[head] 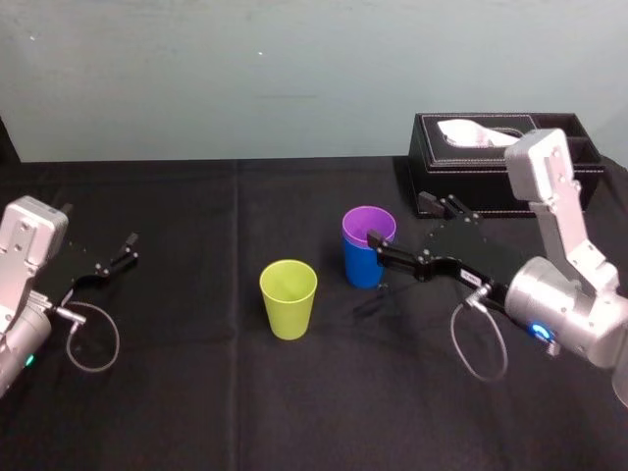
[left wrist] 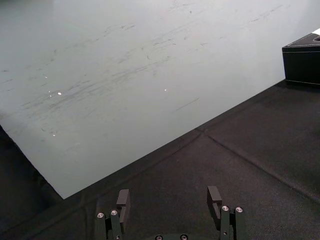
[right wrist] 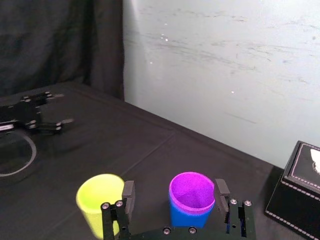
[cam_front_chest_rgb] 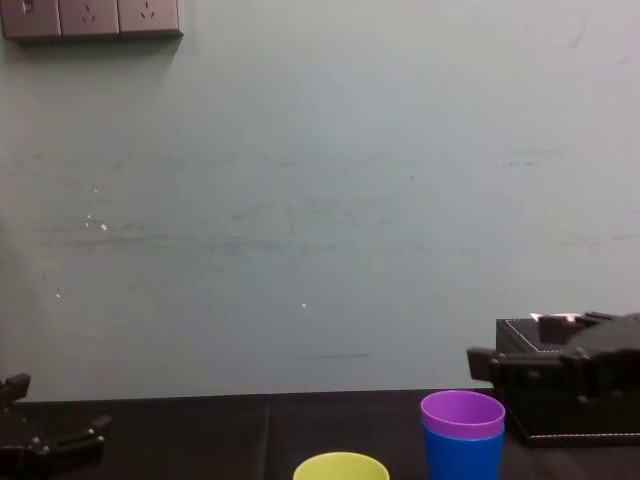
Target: Stack the three plastic cups sequentially using one hand.
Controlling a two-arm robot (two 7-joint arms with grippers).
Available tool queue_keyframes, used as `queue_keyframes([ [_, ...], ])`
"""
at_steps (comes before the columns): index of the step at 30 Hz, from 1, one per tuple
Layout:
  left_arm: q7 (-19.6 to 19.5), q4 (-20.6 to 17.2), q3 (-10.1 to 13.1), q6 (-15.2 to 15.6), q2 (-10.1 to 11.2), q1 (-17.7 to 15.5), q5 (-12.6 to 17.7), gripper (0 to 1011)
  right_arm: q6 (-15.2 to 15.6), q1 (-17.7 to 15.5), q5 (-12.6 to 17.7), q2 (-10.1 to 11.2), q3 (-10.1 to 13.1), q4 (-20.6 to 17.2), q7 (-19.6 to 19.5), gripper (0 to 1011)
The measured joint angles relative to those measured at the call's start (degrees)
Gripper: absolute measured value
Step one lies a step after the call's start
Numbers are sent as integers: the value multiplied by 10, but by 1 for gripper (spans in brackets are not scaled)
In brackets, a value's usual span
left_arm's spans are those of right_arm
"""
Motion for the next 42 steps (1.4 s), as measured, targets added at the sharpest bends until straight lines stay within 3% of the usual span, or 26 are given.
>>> queue_keyframes([
  [8,0,0,0,0,0,0,0,1010,-21,-64,18,38,7,-48,11,1000],
  [16,0,0,0,0,0,0,0,1010,-31,-91,19,51,-12,-55,16,1000],
  [27,0,0,0,0,0,0,0,1010,-44,-95,7,40,-41,-32,14,1000],
  [42,0,0,0,0,0,0,0,1010,-49,-70,-20,10,-69,15,5,1000],
])
